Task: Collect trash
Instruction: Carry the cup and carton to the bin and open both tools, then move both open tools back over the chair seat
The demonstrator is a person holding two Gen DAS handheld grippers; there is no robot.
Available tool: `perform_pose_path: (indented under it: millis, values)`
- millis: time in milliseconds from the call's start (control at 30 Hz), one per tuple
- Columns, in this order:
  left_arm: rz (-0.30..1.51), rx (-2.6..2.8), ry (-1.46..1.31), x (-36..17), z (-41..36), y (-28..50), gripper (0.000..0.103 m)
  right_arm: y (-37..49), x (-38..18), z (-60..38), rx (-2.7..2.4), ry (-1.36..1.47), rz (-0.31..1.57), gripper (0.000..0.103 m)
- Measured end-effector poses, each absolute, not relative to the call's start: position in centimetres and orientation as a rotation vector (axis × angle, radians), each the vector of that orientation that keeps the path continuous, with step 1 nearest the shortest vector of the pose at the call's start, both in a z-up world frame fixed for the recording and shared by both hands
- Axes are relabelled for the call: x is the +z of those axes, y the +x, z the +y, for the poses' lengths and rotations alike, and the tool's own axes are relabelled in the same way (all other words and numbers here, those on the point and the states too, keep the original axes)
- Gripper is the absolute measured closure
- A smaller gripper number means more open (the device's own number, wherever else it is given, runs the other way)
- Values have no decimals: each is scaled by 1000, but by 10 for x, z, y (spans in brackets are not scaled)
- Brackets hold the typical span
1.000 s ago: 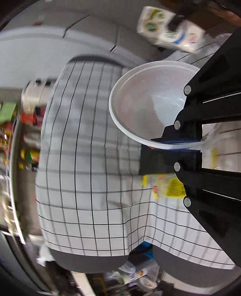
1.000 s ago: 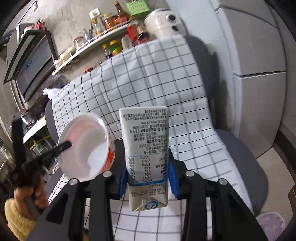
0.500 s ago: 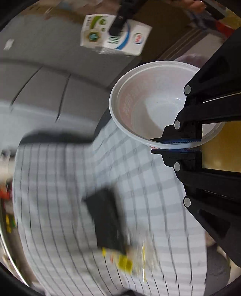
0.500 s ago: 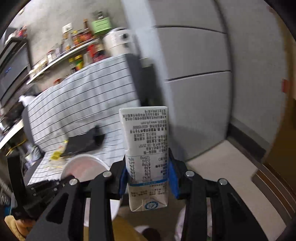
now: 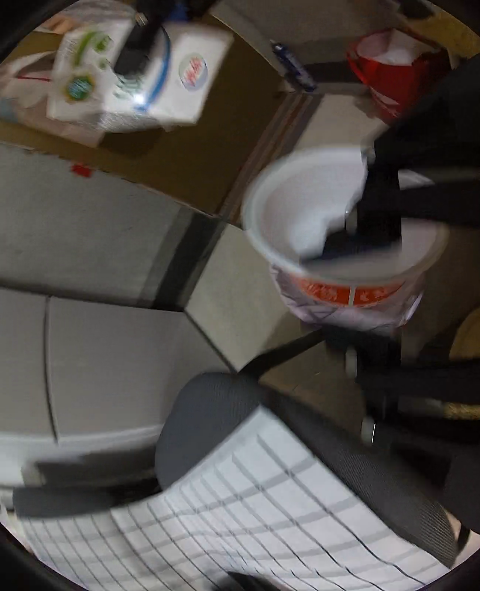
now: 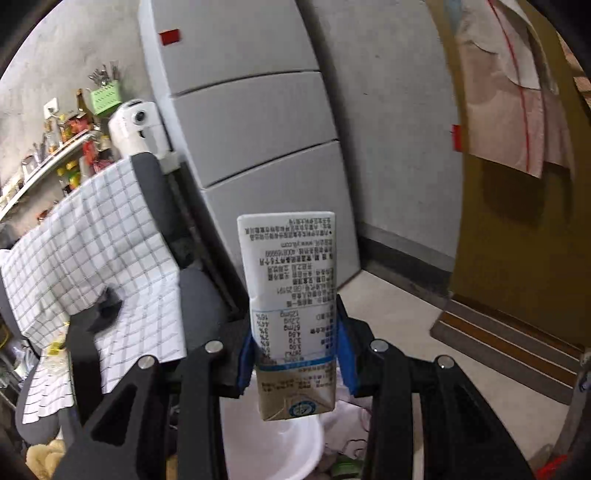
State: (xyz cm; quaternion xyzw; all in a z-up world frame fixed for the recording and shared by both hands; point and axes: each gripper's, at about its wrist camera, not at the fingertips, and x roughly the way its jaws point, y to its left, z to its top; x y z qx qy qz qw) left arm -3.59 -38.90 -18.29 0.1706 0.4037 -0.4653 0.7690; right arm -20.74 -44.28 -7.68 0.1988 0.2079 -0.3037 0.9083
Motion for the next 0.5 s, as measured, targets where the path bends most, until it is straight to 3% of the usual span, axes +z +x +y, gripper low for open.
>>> perform_pose_path:
  millis: [333,400,500]
  values:
    - [782,-869,318,-162,-336,-20,55,-196,-119,-449,-645,472,552,65]
    - [775,-842,283,-155,-320,-17,55,-194,-120,-449,-662,489,564,48]
    - [754,-788,239,-141,-294,-9,55,-196,-112,-446,-692,485,537,46]
